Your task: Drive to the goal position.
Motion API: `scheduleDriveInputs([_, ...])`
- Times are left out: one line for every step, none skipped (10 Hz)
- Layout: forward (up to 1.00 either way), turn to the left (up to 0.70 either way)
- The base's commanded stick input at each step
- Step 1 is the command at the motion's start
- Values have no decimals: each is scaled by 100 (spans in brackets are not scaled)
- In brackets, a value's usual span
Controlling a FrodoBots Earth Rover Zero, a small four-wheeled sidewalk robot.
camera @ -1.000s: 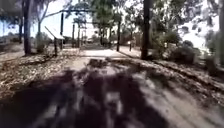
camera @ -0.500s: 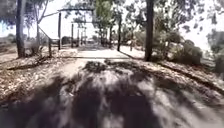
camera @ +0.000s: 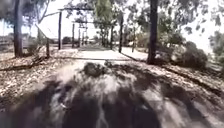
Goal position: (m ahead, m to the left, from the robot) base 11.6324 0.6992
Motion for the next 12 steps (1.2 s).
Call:
scheduleDriveInputs([100, 0])
scheduleDriveInputs([100, 0])
scheduleDriveInputs([100, 0])
scheduleDriveInputs([100, 0])
scheduleDriveInputs([100, 0])
scheduleDriveInputs([100, 0])
scheduleDriveInputs([100, 0])
scheduleDriveInputs([100, 0])
scheduleDriveInputs([100, -25])
scheduleDriveInputs([100, -21])
scheduleDriveInputs([100, -18])
scheduleDriveInputs([100, -15])
